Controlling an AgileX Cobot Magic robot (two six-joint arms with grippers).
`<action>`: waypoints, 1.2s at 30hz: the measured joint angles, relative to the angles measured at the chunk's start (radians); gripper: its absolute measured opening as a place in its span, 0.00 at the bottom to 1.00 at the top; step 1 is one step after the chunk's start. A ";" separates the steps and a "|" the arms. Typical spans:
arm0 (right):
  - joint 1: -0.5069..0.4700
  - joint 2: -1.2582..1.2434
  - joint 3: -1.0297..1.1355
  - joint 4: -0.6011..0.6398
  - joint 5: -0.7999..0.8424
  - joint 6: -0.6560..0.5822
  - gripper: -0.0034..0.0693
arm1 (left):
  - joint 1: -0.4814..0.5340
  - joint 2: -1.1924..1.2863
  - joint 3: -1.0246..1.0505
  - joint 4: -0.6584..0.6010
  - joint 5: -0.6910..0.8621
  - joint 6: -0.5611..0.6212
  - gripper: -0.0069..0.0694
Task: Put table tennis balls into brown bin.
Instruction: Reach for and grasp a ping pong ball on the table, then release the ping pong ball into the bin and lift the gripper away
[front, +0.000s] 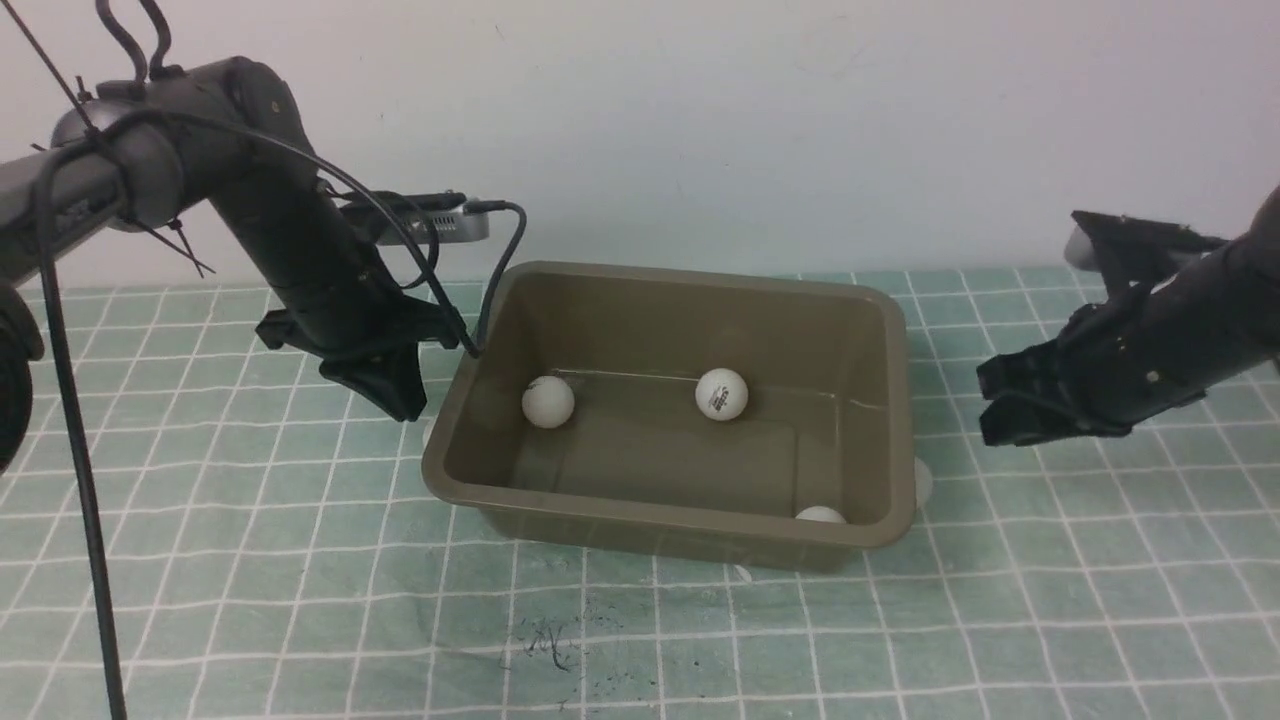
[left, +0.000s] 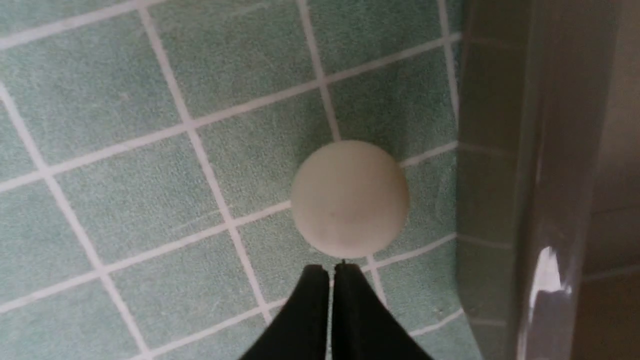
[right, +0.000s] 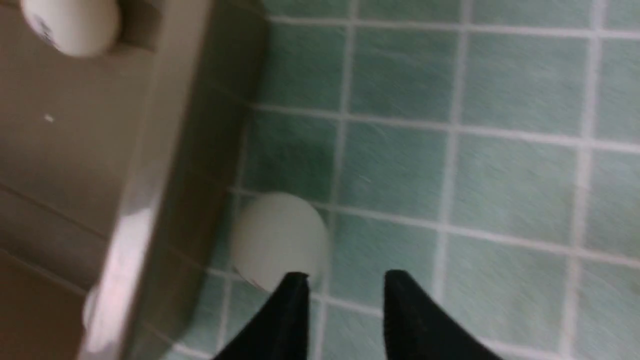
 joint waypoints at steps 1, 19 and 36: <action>0.005 0.015 0.000 0.036 -0.008 -0.026 0.40 | -0.001 0.000 0.000 -0.004 0.000 0.003 0.08; 0.086 0.173 0.004 0.135 -0.132 -0.162 0.60 | -0.009 0.000 0.000 -0.009 -0.001 0.004 0.08; 0.004 -0.203 0.007 0.045 0.023 -0.016 0.55 | -0.161 -0.031 -0.011 -0.077 -0.002 -0.042 0.08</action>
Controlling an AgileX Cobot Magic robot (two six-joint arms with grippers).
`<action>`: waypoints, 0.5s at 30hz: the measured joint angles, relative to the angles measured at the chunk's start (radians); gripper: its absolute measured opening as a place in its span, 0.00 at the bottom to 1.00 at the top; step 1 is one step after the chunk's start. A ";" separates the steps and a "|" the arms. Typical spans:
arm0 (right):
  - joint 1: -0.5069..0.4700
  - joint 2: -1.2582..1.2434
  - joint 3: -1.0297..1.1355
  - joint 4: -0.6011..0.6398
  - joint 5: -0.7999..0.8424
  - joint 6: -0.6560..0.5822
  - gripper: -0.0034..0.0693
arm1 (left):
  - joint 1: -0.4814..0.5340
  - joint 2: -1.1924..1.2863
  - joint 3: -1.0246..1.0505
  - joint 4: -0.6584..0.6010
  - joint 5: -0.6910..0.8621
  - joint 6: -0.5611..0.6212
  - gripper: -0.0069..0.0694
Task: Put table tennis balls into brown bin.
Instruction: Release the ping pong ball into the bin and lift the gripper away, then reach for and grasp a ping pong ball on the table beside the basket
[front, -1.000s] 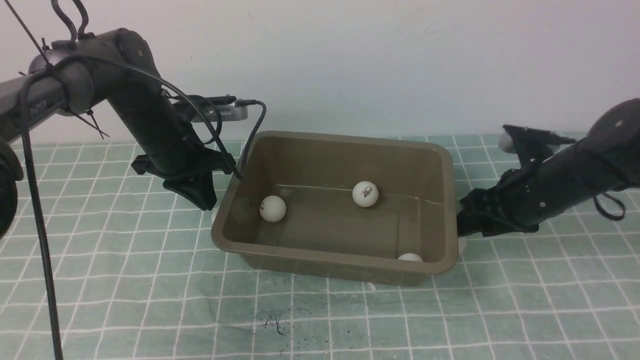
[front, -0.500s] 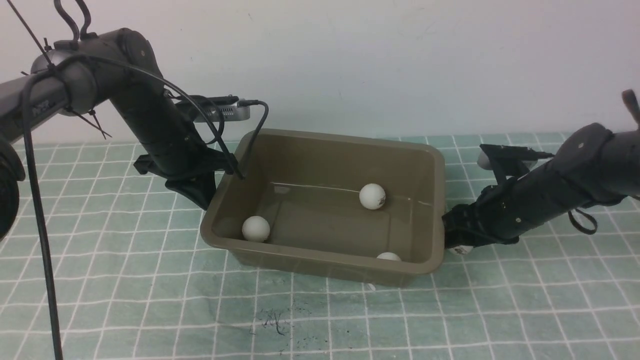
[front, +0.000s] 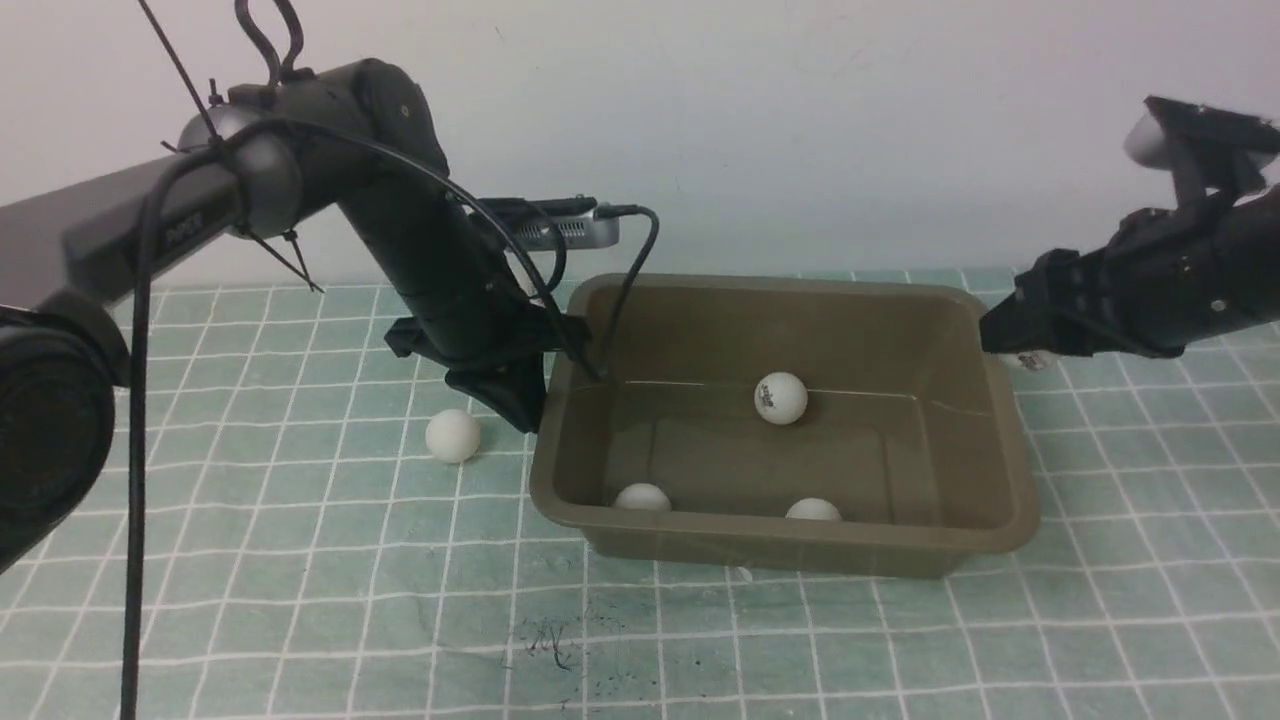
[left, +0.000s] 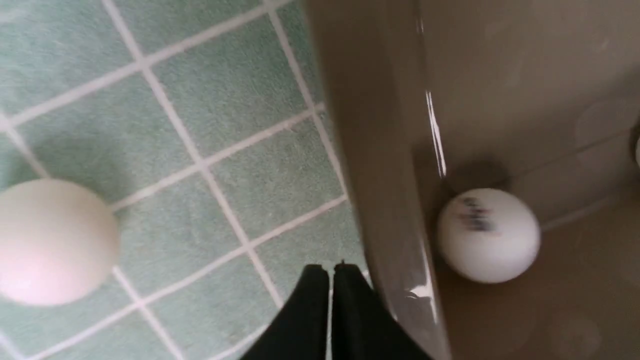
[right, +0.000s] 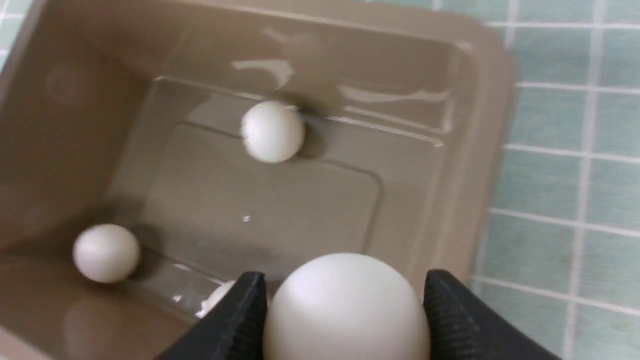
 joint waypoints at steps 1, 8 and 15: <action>0.014 0.007 0.000 0.003 0.001 0.000 0.55 | 0.002 -0.017 0.000 0.014 0.000 0.000 0.08; 0.100 0.045 -0.030 -0.019 -0.013 -0.001 0.76 | 0.041 -0.083 -0.008 0.194 0.002 0.004 0.09; 0.099 0.018 -0.206 -0.168 0.189 0.085 0.89 | 0.051 0.010 -0.008 0.206 0.002 0.004 0.37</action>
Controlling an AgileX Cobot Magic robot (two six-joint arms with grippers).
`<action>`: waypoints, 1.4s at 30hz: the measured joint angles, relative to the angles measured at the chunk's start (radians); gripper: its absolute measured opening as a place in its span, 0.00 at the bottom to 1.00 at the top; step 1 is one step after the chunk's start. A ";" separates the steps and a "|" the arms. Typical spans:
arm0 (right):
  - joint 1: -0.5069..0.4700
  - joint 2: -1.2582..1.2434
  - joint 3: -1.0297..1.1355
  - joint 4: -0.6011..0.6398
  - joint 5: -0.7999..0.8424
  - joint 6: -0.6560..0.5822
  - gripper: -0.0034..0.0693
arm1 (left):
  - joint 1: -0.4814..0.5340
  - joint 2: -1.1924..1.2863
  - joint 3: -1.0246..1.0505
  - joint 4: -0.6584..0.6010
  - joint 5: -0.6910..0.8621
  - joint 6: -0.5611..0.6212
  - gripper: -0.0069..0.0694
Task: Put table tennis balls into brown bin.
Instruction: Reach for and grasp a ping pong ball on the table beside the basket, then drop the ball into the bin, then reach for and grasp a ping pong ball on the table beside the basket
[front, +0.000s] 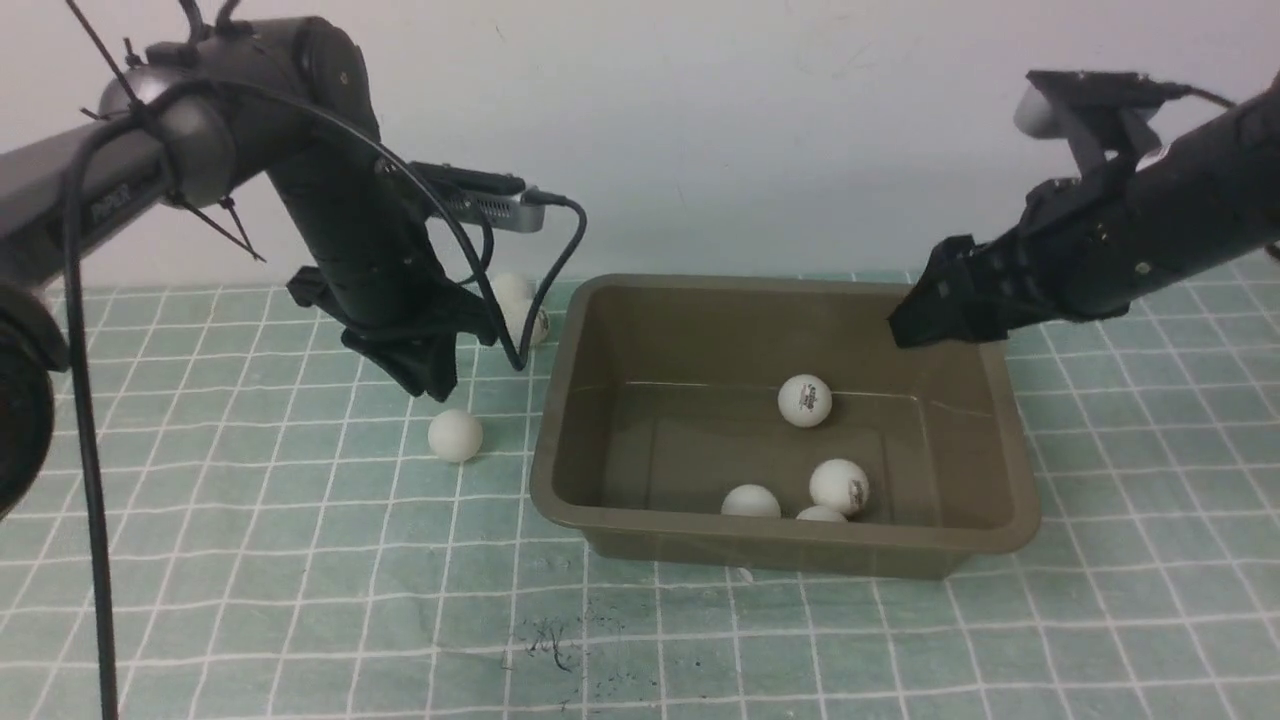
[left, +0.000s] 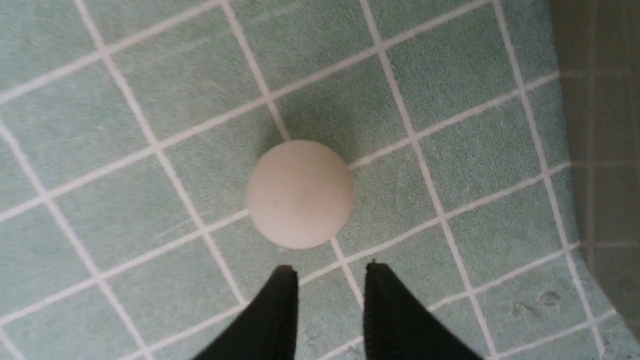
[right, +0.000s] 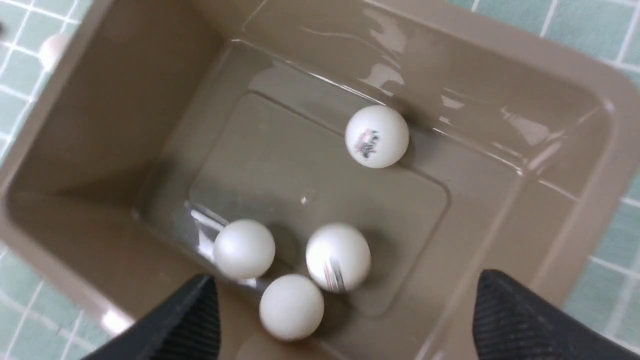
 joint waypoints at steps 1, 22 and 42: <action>-0.004 -0.017 -0.029 -0.025 0.041 0.022 0.88 | 0.000 0.013 0.000 -0.003 0.000 0.000 0.44; -0.054 -0.663 0.077 -0.310 0.285 0.243 0.56 | -0.053 0.050 -0.134 -0.119 -0.019 0.050 0.55; -0.054 -0.803 0.315 -0.366 0.191 0.283 0.38 | -0.192 0.057 -0.299 0.070 -0.035 -0.097 0.74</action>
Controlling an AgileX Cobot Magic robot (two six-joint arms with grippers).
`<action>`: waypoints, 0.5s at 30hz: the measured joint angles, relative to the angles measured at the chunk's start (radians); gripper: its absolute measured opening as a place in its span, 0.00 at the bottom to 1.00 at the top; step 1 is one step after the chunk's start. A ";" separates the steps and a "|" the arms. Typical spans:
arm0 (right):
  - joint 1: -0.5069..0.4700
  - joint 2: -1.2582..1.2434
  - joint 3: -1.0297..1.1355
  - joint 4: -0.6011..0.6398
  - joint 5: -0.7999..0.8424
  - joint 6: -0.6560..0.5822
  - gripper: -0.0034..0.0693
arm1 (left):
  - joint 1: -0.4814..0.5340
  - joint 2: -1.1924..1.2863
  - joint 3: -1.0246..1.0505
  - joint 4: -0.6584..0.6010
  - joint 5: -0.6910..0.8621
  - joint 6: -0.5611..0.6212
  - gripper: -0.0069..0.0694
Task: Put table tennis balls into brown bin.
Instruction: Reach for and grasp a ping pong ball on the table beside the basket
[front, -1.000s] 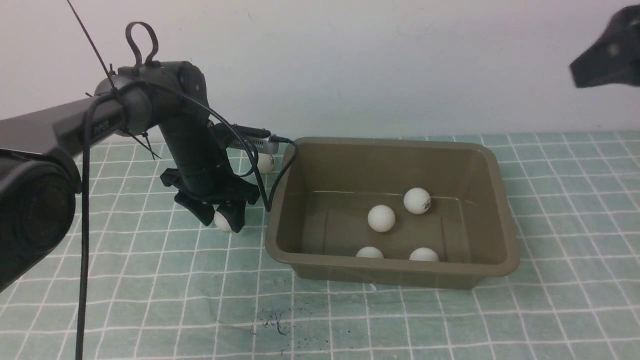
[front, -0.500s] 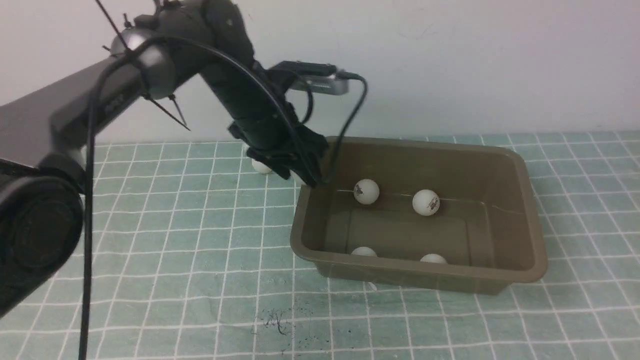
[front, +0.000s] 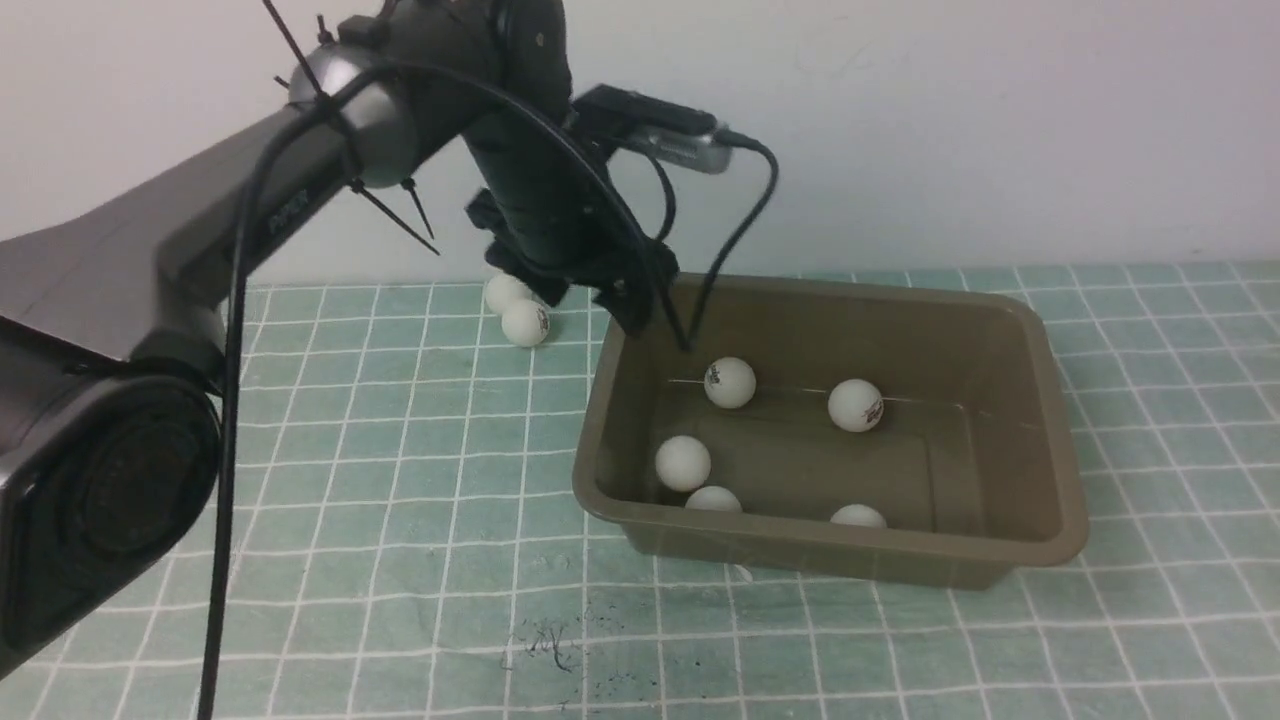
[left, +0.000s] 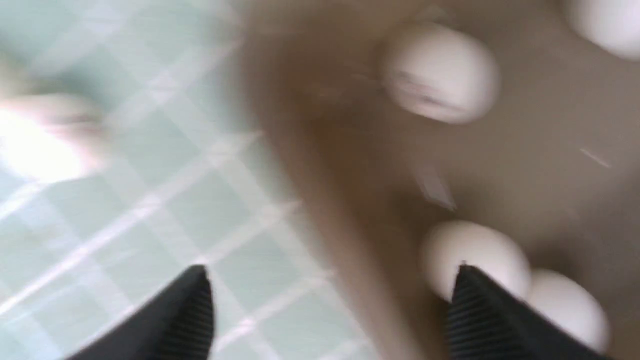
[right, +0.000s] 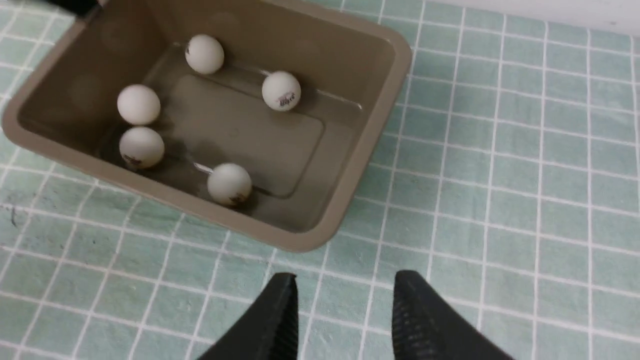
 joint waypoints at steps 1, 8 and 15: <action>0.000 -0.006 0.000 -0.010 0.022 0.007 0.38 | 0.037 0.006 -0.016 0.019 -0.009 -0.065 0.59; 0.000 -0.053 0.000 -0.029 0.039 0.015 0.38 | 0.155 0.094 -0.029 -0.001 -0.133 -0.038 0.13; 0.000 -0.069 0.000 -0.031 0.039 0.018 0.38 | 0.161 0.187 -0.029 -0.073 -0.257 -0.019 0.41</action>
